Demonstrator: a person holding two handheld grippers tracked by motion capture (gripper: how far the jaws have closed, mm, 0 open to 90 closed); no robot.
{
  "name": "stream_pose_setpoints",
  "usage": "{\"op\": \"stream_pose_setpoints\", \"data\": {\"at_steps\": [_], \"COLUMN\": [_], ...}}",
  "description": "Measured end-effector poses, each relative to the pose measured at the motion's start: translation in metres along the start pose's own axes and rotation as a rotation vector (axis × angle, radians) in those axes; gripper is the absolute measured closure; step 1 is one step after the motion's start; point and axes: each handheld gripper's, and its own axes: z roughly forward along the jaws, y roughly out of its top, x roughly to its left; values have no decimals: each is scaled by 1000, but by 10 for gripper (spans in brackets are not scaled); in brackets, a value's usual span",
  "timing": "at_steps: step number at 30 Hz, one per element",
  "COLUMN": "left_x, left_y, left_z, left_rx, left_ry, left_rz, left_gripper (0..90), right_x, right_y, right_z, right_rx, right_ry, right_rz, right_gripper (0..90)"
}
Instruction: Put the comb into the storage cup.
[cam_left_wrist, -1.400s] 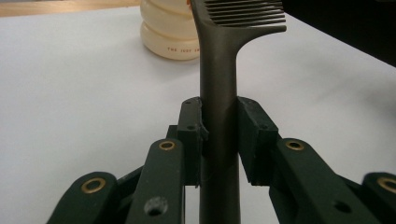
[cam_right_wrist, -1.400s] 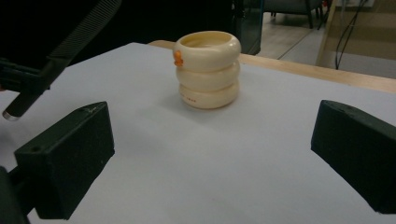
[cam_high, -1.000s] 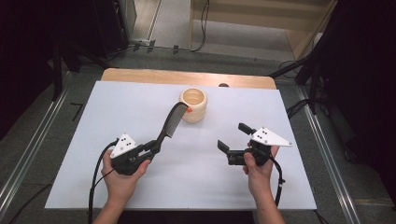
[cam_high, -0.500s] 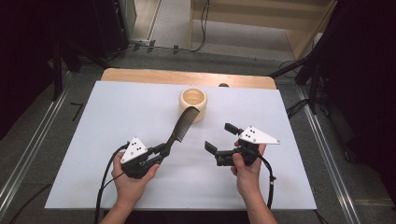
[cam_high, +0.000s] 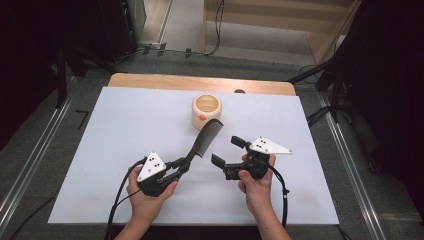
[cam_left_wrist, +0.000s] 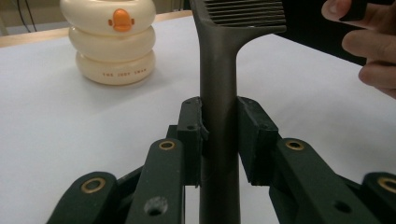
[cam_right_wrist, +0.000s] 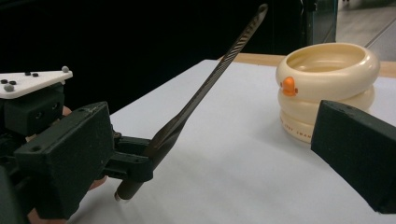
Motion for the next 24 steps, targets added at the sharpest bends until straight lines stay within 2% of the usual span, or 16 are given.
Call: {"op": "stream_pose_setpoints", "data": {"at_steps": [1,4,6,7,8,9,14,17,21,24], "left_x": [-2,-7,-10,-11,-11,-13,-17,-22,-26,-30], "left_y": [0,-1,-1,-1,-1,-2,-3,-3,-4,-4], "left_z": [1,3,4,5,5,7,8,10,13,14], "left_rx": [0,3,5,6,6,8,11,14,13,13], "left_ry": [0,-1,-2,-5,-5,-5,-3,2,4,5], "left_rz": [8,24,35,36,36,40,52,66,77,87], "left_gripper": [719,719,719,719,719,719,719,719,719,719], "right_x": [1,2,3,2,2,1,1,5,6,5], "right_y": [-1,-2,-3,-3,-3,-4,-4,-5,-7,-10], "right_z": [3,7,7,6,6,7,8,10,13,13], "right_rx": [13,31,22,5,5,10,14,20,29,19], "right_ry": [20,10,-16,-7,-7,-4,-18,-18,-9,-23], "right_rz": [16,26,55,71,71,96,115,98,125,143], "right_gripper": [0,0,108,115,115,118,156,259,319,360]}}
